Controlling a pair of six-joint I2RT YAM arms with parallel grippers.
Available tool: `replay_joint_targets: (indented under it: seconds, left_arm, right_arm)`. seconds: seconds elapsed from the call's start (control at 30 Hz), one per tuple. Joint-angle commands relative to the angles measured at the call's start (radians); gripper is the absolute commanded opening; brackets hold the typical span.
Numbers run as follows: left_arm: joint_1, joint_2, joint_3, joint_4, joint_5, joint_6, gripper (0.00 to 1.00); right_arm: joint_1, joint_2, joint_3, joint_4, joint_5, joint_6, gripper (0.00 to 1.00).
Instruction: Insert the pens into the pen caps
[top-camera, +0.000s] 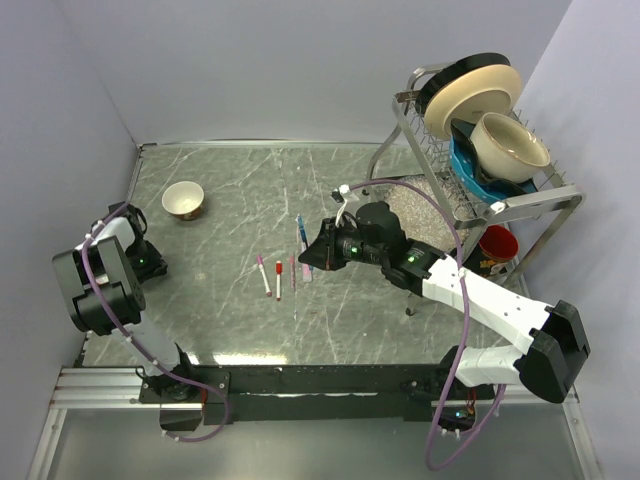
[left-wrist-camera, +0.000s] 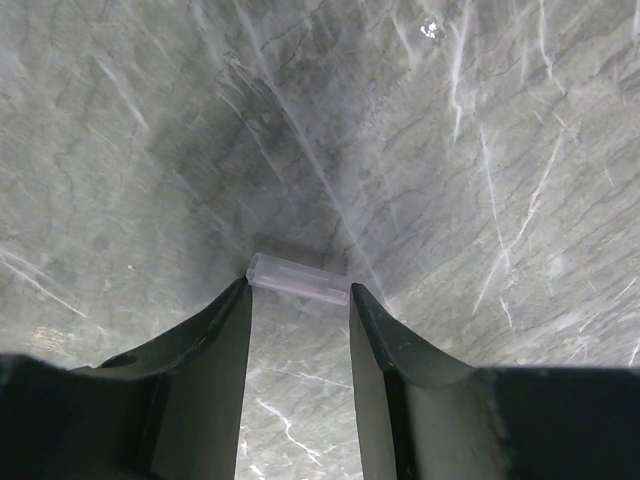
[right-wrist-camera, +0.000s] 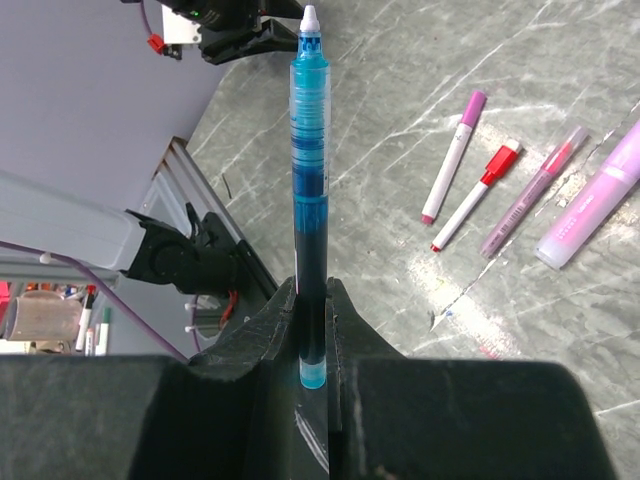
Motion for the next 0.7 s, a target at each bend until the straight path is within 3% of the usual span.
replay_joint_targets:
  seconds: [0.0, 0.33, 0.67]
  left_arm:
    - [0.014, 0.027, 0.003, -0.021, 0.001, -0.003, 0.24]
    - [0.017, 0.025, 0.019, -0.072, 0.010, 0.070, 0.12]
    - [-0.092, 0.091, 0.062, -0.051, 0.020, 0.476, 0.05]
  right_arm:
    - [-0.007, -0.017, 0.010, 0.036, -0.007, -0.008, 0.00]
    - [-0.007, -0.054, -0.002, 0.028, 0.008, 0.013, 0.00]
    - [-0.009, -0.117, 0.012, -0.033, 0.068, 0.016, 0.00]
